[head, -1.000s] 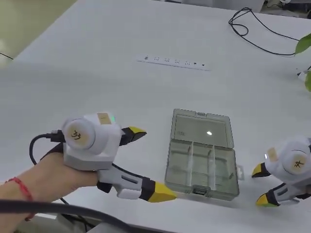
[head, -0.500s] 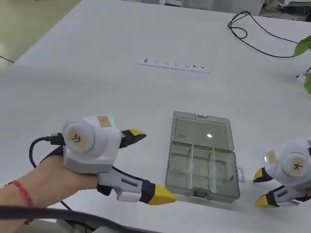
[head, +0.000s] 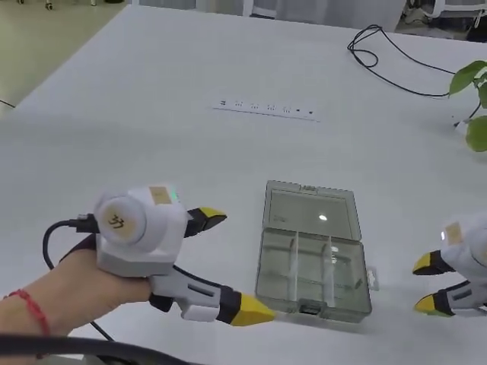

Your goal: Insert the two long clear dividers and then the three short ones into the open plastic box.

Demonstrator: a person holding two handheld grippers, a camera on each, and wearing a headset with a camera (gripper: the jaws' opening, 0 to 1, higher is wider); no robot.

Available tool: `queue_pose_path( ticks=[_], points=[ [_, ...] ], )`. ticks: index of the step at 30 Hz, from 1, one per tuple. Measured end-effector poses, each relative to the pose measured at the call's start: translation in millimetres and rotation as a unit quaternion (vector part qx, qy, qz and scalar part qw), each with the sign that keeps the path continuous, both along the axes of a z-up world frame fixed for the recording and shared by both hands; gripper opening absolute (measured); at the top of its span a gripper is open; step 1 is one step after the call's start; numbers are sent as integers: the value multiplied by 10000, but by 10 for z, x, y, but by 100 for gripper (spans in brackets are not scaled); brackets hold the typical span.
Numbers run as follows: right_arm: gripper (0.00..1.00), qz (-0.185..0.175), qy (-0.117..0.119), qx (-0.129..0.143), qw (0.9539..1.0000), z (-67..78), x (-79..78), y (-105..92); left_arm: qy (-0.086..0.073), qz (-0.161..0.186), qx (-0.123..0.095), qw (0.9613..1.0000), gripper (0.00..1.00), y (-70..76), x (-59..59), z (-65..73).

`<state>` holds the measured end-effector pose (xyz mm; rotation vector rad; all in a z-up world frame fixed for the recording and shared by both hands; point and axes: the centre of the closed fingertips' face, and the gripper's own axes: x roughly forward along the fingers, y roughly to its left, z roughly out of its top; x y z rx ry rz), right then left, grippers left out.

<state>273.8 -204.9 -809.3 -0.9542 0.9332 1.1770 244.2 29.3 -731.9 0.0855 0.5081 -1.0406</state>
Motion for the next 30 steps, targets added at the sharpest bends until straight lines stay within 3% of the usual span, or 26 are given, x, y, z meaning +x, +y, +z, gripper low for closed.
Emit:
queue_pose_path(
  ticks=[9,16,19,24,27,30],
  points=[
    [32,8,-324,175,9993,388,55,62,-24,-5,-27,10000,100,-18,33,51],
    [32,231,-536,344,9977,660,35,304,-22,21,-113,9999,100,-63,72,150],
    [32,307,-611,419,9968,693,38,372,-27,24,-145,9999,100,-88,87,199],
    [32,420,-711,559,9950,868,2,570,-2,111,-368,9993,98,-143,128,314],
    [32,498,-784,613,9938,950,-18,669,174,174,-466,9986,96,-187,130,348],
    [32,571,-831,647,9928,1011,-46,752,241,216,-623,9975,95,-247,133,411]
  ],
)
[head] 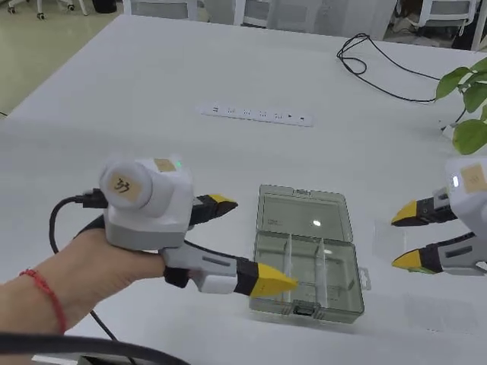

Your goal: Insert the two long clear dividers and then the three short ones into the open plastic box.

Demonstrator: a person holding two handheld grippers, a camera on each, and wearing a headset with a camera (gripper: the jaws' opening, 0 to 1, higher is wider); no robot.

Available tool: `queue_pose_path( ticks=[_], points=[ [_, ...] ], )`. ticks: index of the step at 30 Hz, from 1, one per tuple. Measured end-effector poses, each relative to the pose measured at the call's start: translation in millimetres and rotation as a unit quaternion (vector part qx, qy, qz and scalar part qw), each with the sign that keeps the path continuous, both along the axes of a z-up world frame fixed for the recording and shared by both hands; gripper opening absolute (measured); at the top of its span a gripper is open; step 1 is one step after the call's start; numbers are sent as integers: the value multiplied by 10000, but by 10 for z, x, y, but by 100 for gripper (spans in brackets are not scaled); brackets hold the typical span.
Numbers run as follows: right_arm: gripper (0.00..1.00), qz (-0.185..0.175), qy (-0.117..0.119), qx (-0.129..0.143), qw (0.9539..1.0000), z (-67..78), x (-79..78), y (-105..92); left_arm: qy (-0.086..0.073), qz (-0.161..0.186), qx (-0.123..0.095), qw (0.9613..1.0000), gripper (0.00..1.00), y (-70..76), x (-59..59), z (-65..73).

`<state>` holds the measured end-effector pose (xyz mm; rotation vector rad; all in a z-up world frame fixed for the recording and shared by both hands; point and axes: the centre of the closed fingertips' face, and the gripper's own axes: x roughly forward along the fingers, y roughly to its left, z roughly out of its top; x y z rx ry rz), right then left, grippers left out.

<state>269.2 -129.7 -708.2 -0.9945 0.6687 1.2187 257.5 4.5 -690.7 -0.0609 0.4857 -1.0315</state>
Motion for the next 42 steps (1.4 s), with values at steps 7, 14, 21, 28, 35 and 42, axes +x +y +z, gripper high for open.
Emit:
queue_pose_path(
  ticks=[7,14,21,28,35,42],
  points=[
    [32,166,-132,-14,9998,40,-26,107,454,198,-487,9976,87,-141,33,108],
    [33,315,-298,-30,9991,161,-85,276,1115,388,-1189,9859,74,-300,42,233],
    [33,425,-406,11,9983,272,-150,437,1611,441,-1649,9721,64,-447,18,303],
    [33,529,-465,23,9975,345,-223,555,2149,363,-1849,9583,53,-602,-64,267],
    [33,631,-516,-5,9967,374,-294,640,2439,356,-1960,9491,40,-704,-89,215],
    [33,667,-535,-1,9963,398,-317,685,2616,271,-2032,9432,22,-749,-151,200]
  ],
)
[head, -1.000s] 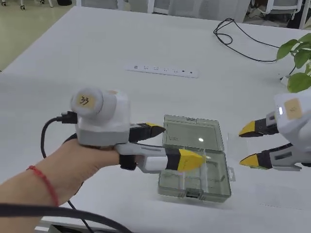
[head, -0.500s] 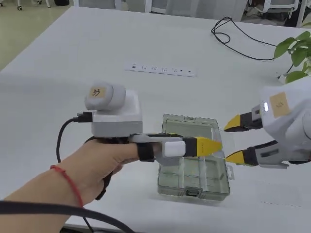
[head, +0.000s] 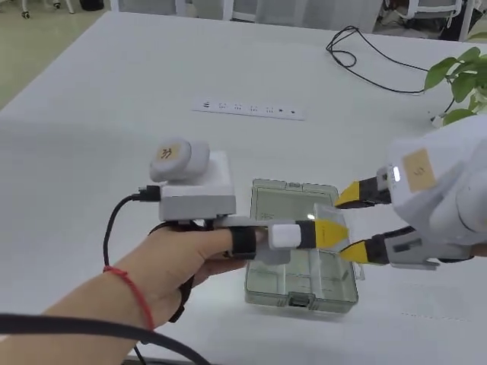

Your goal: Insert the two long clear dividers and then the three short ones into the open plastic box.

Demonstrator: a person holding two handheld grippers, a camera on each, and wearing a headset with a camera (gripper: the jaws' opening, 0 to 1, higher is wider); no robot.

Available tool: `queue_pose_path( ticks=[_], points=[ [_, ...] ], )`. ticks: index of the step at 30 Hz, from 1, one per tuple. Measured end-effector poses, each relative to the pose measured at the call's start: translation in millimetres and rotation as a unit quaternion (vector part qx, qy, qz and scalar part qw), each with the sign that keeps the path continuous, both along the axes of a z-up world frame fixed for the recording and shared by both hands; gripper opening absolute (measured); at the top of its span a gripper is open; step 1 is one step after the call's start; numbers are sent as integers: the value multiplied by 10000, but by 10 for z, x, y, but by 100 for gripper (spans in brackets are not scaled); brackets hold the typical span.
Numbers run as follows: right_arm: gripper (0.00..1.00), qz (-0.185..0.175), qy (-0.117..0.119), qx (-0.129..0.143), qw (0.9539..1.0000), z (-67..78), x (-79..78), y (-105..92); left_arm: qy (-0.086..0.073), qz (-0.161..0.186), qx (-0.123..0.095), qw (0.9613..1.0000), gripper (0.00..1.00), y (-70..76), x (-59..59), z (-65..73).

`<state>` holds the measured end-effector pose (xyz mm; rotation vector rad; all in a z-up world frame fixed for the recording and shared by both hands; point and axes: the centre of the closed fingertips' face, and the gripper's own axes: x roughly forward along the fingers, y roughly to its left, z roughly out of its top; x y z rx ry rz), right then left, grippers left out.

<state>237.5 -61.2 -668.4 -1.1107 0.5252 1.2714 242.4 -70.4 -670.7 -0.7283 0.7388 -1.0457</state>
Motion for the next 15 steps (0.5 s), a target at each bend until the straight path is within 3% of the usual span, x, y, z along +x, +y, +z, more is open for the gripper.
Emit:
queue_pose_path(
  ticks=[15],
  points=[
    [33,-44,-11,-71,10000,-13,-5,-11,-7,-125,-88,9999,0,-45,-36,16]
  ],
)
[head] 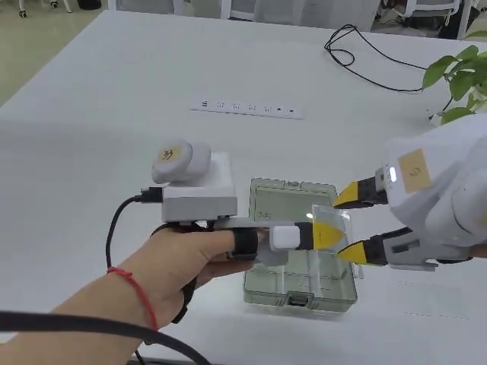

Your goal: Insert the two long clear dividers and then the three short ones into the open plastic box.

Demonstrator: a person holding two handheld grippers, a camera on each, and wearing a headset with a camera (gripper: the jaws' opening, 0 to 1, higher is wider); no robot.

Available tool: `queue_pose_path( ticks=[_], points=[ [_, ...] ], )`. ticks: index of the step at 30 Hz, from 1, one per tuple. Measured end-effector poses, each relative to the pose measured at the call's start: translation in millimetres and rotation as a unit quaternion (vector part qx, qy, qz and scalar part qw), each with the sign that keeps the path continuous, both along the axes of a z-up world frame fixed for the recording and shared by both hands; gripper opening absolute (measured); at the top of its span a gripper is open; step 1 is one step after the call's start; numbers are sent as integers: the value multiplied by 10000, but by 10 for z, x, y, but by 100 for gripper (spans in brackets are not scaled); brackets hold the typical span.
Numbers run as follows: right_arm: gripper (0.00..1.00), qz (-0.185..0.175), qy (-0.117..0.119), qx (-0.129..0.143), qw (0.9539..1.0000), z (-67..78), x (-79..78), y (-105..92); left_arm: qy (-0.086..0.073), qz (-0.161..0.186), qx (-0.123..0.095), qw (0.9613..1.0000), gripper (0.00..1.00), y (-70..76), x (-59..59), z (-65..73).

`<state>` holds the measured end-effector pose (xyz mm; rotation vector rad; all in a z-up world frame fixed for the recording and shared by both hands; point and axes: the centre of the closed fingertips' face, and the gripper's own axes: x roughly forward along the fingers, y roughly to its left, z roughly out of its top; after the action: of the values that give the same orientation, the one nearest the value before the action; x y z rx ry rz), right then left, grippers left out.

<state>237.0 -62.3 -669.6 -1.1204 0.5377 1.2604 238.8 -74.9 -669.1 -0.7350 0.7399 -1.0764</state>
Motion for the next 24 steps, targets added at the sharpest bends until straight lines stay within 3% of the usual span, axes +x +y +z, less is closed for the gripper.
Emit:
queue_pose_path(
  ticks=[13,16,19,22,24],
  points=[
    [34,14,-128,29,9999,24,35,34,60,178,-71,9998,0,25,33,25],
    [35,-46,-106,148,9998,80,55,59,-9,169,7,9999,0,42,40,10],
    [36,-107,-52,281,9995,147,85,53,-187,90,133,9997,0,51,24,-19],
    [35,-230,240,533,9980,199,86,40,-756,-76,386,9964,0,74,10,-39],
    [32,-247,544,638,9962,213,62,16,-1227,-227,496,9909,0,84,6,-36]
  ],
)
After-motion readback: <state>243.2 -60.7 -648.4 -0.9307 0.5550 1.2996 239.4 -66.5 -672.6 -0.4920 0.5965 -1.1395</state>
